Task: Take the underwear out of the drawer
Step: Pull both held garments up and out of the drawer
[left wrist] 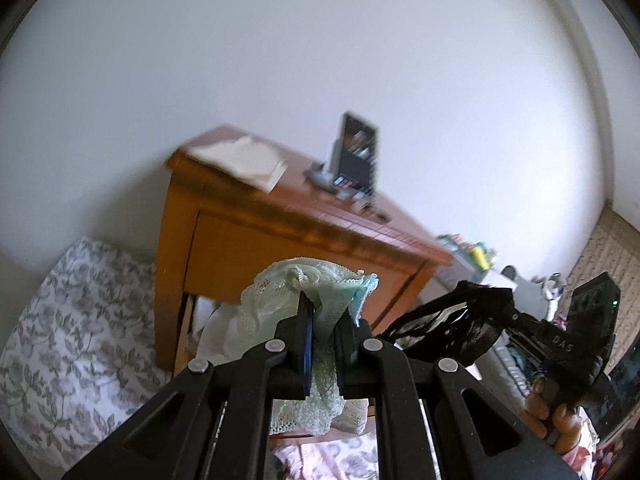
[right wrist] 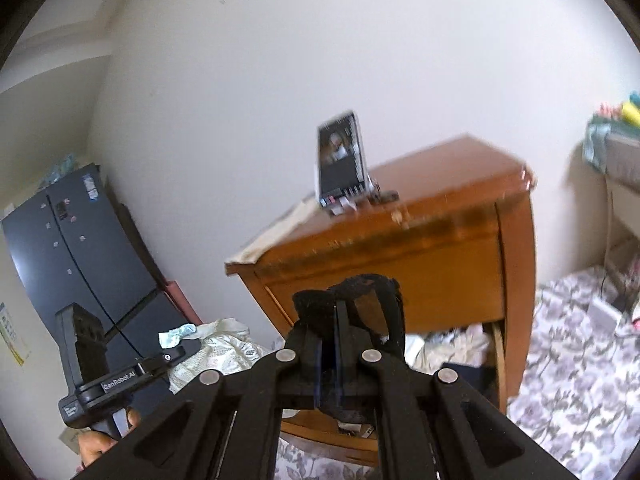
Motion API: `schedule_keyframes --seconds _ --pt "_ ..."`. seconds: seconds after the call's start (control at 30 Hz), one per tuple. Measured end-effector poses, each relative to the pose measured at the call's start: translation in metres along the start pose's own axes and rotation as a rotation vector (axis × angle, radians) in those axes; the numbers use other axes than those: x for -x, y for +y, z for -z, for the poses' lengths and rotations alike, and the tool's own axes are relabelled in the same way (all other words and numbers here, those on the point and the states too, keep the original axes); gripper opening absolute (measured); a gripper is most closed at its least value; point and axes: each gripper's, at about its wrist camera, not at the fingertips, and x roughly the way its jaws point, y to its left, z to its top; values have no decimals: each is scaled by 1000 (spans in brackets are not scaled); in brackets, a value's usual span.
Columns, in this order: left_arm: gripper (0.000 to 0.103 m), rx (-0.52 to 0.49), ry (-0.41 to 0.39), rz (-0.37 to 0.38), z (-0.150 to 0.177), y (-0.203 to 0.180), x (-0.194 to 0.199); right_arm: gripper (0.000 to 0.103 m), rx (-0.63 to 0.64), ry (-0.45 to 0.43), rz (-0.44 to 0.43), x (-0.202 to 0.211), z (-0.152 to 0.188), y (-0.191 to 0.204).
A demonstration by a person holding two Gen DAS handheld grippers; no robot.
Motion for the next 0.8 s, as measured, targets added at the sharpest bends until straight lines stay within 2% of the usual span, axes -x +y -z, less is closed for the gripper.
schedule_keyframes --seconds 0.17,0.37,0.57,0.8 --pt "9 -38 -56 53 -5 -23 36 4 49 -42 -14 32 -1 18" --pt "9 -60 -72 81 -1 -40 59 4 60 -44 -3 63 5 32" --pt "9 -31 -28 67 13 -39 63 4 65 -18 56 78 20 35" --pt "9 13 71 61 35 -31 50 4 34 32 95 82 40 26"
